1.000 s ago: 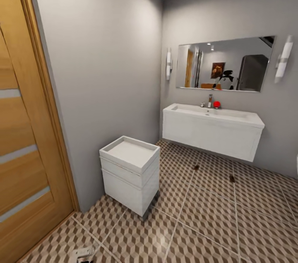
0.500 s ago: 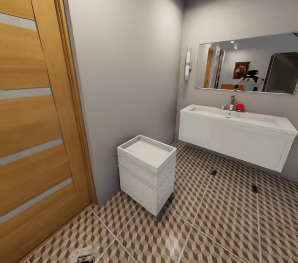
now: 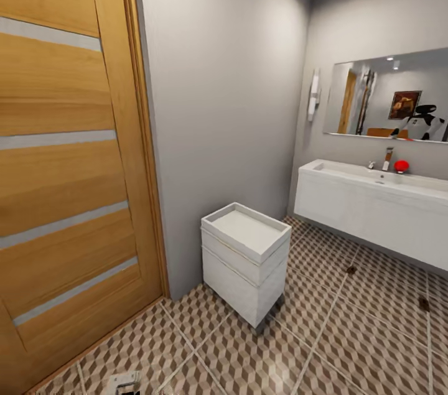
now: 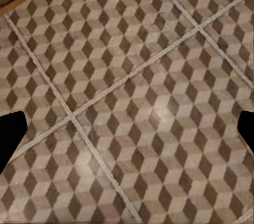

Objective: Take the four mousetraps from the cabinet in the bathroom and place them on the bathroom floor. Make sure all four end up on the same floor surface, and ensure that at least two of them are either under or directly next to the same bathroom sink.

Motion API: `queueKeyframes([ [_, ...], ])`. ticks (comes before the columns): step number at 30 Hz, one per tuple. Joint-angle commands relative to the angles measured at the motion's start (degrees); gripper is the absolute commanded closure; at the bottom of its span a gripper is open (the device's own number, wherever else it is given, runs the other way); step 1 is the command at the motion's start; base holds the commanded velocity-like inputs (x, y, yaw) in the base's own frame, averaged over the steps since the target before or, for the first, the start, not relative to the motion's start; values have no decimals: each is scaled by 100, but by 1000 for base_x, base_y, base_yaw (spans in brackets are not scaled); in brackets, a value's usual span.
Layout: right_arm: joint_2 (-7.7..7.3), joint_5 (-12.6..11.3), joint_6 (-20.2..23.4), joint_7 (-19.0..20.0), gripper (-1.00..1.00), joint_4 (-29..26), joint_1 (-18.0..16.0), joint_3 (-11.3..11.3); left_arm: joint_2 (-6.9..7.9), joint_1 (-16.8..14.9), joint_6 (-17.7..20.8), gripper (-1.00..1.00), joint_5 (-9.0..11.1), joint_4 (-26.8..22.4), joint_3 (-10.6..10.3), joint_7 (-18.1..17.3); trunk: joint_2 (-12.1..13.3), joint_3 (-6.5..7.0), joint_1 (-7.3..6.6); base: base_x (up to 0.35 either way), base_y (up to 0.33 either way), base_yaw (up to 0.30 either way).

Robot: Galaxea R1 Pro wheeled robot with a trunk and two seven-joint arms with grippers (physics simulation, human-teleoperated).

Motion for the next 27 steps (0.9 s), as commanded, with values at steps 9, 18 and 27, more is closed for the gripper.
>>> queueKeyframes([
  [9,1,25,-17,-25,-100,18,-8,40,-5,-4,-7,-100,53,16,-49,16,-3,-6,0,0,0,277],
  [18,6,26,-12,14,-100,18,-10,40,-7,-2,-6,-100,55,18,-49,16,-3,-6,0,0,0,152],
  [27,9,26,-16,16,-100,18,-8,40,-7,-1,-5,-100,55,18,-49,18,-3,-6,0,0,0,36],
])
